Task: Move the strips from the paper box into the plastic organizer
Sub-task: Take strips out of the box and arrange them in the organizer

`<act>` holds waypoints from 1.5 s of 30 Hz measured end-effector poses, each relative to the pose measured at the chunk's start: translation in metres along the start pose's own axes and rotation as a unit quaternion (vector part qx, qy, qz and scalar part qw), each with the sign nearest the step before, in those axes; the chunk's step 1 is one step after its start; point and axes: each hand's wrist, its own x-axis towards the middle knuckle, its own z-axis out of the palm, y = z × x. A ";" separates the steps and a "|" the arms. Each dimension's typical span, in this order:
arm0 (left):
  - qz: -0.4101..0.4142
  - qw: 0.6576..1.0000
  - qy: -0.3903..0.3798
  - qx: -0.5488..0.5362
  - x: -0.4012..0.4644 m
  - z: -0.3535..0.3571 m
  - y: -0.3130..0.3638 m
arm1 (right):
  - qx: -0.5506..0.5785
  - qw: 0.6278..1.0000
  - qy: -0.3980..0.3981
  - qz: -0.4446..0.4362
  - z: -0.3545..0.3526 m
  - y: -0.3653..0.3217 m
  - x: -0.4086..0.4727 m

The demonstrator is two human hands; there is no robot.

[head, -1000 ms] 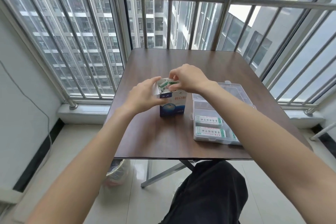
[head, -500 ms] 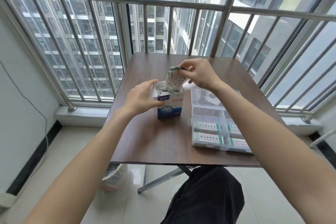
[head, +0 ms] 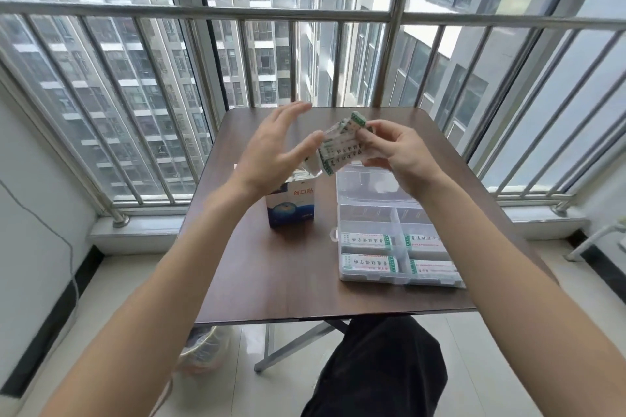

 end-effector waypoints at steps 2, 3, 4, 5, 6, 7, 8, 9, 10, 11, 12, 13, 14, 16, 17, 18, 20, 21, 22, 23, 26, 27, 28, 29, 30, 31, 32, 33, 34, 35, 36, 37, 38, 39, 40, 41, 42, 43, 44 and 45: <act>-0.023 0.994 -0.091 -0.063 0.011 0.014 0.024 | 0.008 1.000 0.003 -0.002 -0.016 0.002 -0.012; -0.048 0.985 -0.140 -0.085 0.015 0.021 0.032 | 0.009 1.000 0.005 -0.006 -0.022 0.003 -0.017; -0.074 0.974 -0.188 -0.102 0.018 0.030 0.037 | 0.006 1.000 0.012 -0.009 -0.029 0.005 -0.021; -0.100 0.959 -0.231 -0.130 0.021 0.042 0.042 | 0.000 1.000 0.024 -0.012 -0.040 0.006 -0.027; -0.120 0.942 -0.264 -0.169 0.022 0.051 0.044 | -0.011 0.999 0.035 -0.016 -0.047 0.008 -0.030; -0.133 0.925 -0.285 -0.212 0.022 0.065 0.047 | -0.024 0.998 0.048 -0.019 -0.058 0.011 -0.036; -0.140 0.916 -0.286 -0.245 0.022 0.072 0.046 | -0.033 0.998 0.054 -0.020 -0.063 0.014 -0.039; -0.143 0.911 -0.283 -0.262 0.022 0.086 0.050 | -0.038 0.997 0.064 -0.016 -0.073 0.018 -0.044; -0.148 0.912 -0.272 -0.268 0.023 0.094 0.050 | -0.040 0.997 0.068 -0.009 -0.079 0.021 -0.048; -0.152 0.914 -0.262 -0.269 0.022 0.102 0.051 | -0.040 0.997 0.073 0.001 -0.085 0.025 -0.051; -0.155 0.917 -0.253 -0.267 0.022 0.110 0.051 | -0.039 0.996 0.078 0.014 -0.090 0.029 -0.054; -0.157 0.920 -0.246 -0.262 0.022 0.116 0.050 | -0.039 0.996 0.079 0.026 -0.095 0.033 -0.056; -0.157 0.923 -0.240 -0.257 0.022 0.123 0.050 | -0.043 0.995 0.080 0.037 -0.100 0.038 -0.058; -0.162 0.926 -0.229 -0.251 0.022 0.132 0.049 | -0.062 0.994 0.076 0.048 -0.108 0.046 -0.062; -0.166 0.928 -0.222 -0.251 0.022 0.136 0.049 | -0.070 0.994 0.074 0.048 -0.110 0.049 -0.063; -0.171 0.927 -0.219 -0.251 0.023 0.141 0.049 | -0.075 0.993 0.074 0.047 -0.115 0.053 -0.065; -0.182 0.920 -0.227 -0.264 0.023 0.144 0.046 | -0.092 0.992 0.077 0.040 -0.117 0.056 -0.065; -0.189 0.913 -0.234 -0.275 0.024 0.146 0.046 | -0.103 0.991 0.080 0.039 -0.120 0.058 -0.065; -0.194 0.911 -0.232 -0.280 0.025 0.148 0.044 | -0.114 0.989 0.082 0.038 -0.123 0.059 -0.065; -0.197 0.914 -0.221 -0.278 0.026 0.149 0.043 | -0.118 0.989 0.083 0.037 -0.126 0.061 -0.065; -0.189 0.929 -0.186 -0.257 0.028 0.150 0.039 | -0.119 0.988 0.089 0.034 -0.135 0.065 -0.066; -0.187 0.931 -0.178 -0.258 0.028 0.150 0.037 | -0.122 0.988 0.091 0.034 -0.137 0.066 -0.066; -0.184 0.933 -0.171 -0.257 0.028 0.150 0.035 | -0.127 0.987 0.090 0.036 -0.140 0.067 -0.067; -0.183 0.936 -0.163 -0.253 0.028 0.150 0.032 | -0.130 0.987 0.088 0.039 -0.142 0.068 -0.067; -0.180 0.939 -0.155 -0.249 0.028 0.150 0.031 | -0.136 0.986 0.087 0.042 -0.143 0.068 -0.067; -0.179 0.940 -0.150 -0.247 0.028 0.150 0.030 | -0.143 0.985 0.088 0.045 -0.144 0.069 -0.067; -0.177 0.942 -0.146 -0.246 0.028 0.149 0.028 | -0.153 0.983 0.089 0.050 -0.145 0.070 -0.066; -0.176 0.943 -0.144 -0.243 0.028 0.150 0.027 | -0.164 0.981 0.090 0.056 -0.145 0.070 -0.064; -0.174 0.945 -0.142 -0.237 0.028 0.150 0.026 | -0.174 0.978 0.092 0.062 -0.145 0.071 -0.063; -0.173 0.947 -0.141 -0.231 0.028 0.150 0.025 | -0.187 0.976 0.094 0.066 -0.145 0.071 -0.062; -0.172 0.948 -0.140 -0.227 0.028 0.150 0.025 | -0.203 0.972 0.096 0.071 -0.144 0.071 -0.060; -0.171 0.949 -0.140 -0.226 0.028 0.150 0.024 | -0.223 0.967 0.095 0.076 -0.143 0.071 -0.058; -0.171 0.949 -0.140 -0.225 0.028 0.149 0.024 | -0.249 0.961 0.090 0.080 -0.142 0.071 -0.056; -0.171 0.950 -0.140 -0.222 0.028 0.149 0.023 | -0.280 0.953 0.081 0.081 -0.140 0.071 -0.054; -0.170 0.951 -0.141 -0.217 0.028 0.149 0.023 | -0.315 0.943 0.068 0.079 -0.138 0.071 -0.052; -0.169 0.952 -0.143 -0.212 0.028 0.148 0.021 | -0.351 0.932 0.052 0.076 -0.134 0.070 -0.049; -0.168 0.952 -0.146 -0.208 0.028 0.148 0.021 | -0.385 0.919 0.036 0.075 -0.131 0.070 -0.047; -0.168 0.953 -0.147 -0.206 0.028 0.148 0.020 | -0.414 0.907 0.019 0.077 -0.127 0.069 -0.045; -0.168 0.952 -0.149 -0.208 0.028 0.148 0.020 | -0.446 0.892 0.000 0.080 -0.123 0.068 -0.044; -0.168 0.951 -0.149 -0.212 0.028 0.147 0.019 | -0.481 0.873 -0.018 0.080 -0.119 0.066 -0.042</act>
